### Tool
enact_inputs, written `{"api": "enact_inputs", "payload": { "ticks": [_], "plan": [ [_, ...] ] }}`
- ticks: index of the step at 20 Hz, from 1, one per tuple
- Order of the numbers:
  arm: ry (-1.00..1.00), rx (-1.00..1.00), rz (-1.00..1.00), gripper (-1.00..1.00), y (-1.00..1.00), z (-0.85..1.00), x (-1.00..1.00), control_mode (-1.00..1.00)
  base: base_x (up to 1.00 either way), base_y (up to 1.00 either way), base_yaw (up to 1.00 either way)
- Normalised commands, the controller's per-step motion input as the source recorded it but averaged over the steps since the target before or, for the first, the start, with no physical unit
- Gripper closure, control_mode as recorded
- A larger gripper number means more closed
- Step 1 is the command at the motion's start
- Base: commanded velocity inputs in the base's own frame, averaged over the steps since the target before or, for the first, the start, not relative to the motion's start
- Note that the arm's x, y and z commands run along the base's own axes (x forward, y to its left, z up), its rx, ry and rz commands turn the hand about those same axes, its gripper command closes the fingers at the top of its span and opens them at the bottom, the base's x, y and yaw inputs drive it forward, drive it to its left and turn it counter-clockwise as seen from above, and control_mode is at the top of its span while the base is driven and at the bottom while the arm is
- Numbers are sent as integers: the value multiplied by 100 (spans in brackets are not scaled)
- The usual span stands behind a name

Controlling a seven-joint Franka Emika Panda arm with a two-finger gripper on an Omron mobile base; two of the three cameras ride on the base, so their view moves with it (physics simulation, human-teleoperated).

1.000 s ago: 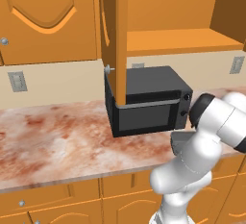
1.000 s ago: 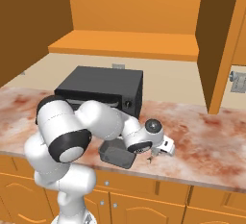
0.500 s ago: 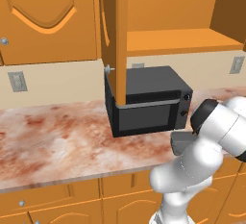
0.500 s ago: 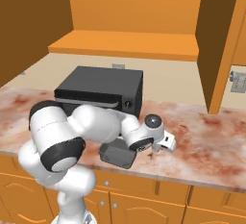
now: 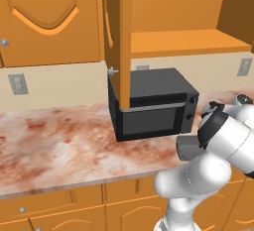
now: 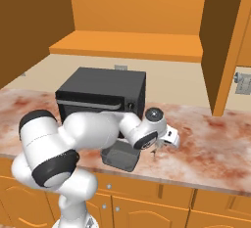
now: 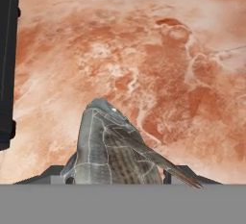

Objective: Retrieve the tupperware from the cabinet, then place the raw meat into the tupperware to avoid contamination.

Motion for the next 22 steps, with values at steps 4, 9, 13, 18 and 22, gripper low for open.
{"api": "enact_inputs", "payload": {
  "ticks": [4, 9, 13, 18, 22],
  "plan": [
    [0, 0, 2, 100, -5, 31, -7, -100, 0, 0, 0],
    [-1, 0, 7, 100, -11, 28, -11, -100, 0, 0, 0],
    [-1, 0, 9, 100, -11, 30, -15, -100, 0, 0, 0],
    [-1, 0, 9, 100, -5, 29, -22, -100, 0, 0, 0],
    [-4, 0, 9, 100, 0, 24, -33, -100, 0, 0, 0]
  ]
}}
